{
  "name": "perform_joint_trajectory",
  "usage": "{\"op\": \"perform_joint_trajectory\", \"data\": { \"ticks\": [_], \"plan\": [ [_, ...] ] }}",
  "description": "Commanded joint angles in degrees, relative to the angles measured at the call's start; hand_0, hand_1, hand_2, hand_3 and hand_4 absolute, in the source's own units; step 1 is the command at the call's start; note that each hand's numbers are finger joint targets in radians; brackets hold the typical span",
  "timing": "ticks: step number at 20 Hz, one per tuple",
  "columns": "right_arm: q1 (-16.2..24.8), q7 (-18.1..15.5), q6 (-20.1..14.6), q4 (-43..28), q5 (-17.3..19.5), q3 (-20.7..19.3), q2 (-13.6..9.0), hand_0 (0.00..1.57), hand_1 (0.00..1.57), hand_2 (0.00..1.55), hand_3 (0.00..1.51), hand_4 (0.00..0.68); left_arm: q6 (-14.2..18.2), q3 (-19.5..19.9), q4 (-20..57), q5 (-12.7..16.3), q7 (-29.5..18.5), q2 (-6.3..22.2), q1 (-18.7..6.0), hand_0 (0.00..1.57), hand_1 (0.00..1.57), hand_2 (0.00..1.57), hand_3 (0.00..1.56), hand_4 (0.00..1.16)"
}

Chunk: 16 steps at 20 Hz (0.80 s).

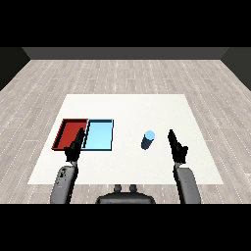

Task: Pick the blue can and put it in the blue box

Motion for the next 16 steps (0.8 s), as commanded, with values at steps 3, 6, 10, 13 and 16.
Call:
{"op": "perform_joint_trajectory", "data": {
  "ticks": [3,6,10,13,16],
  "plan": [
    [-2.29,1.74,-0.68,3.4,1.5,1.15,2.67,0.0,0.0,0.0,0.0,0.0,-0.5,0.62,1.11,0.35,0.26,-2.31,0.89,0.0,0.0,0.0,0.0,0.0],
    [-2.25,4.79,-1.71,3.46,2.26,2.91,4.37,0.0,0.0,0.0,0.0,0.0,-1.08,1.56,2.87,2.41,1.87,-2.91,0.01,0.0,0.0,0.0,0.0,0.0],
    [-3.16,-12.05,5.39,0.17,-2.82,5.02,6.4,0.0,0.0,0.0,0.0,0.0,-1.0,1.97,0.33,3.15,-17.27,-5.87,0.1,0.0,0.0,0.0,0.0,0.0],
    [-4.63,-17.01,7.7,5.61,-4.13,3.07,5.72,0.0,0.0,0.0,0.0,0.0,-3.39,4.19,2.61,4.58,-19.57,-3.93,0.22,0.0,0.0,0.0,0.0,0.0],
    [-5.13,-17.65,6.43,5.78,-3.2,2.58,6.12,0.0,0.0,0.0,0.0,0.0,-3.49,3.86,3.68,3.76,-20.99,-4.44,0.39,0.0,0.0,0.0,0.0,0.0]
  ]
}}
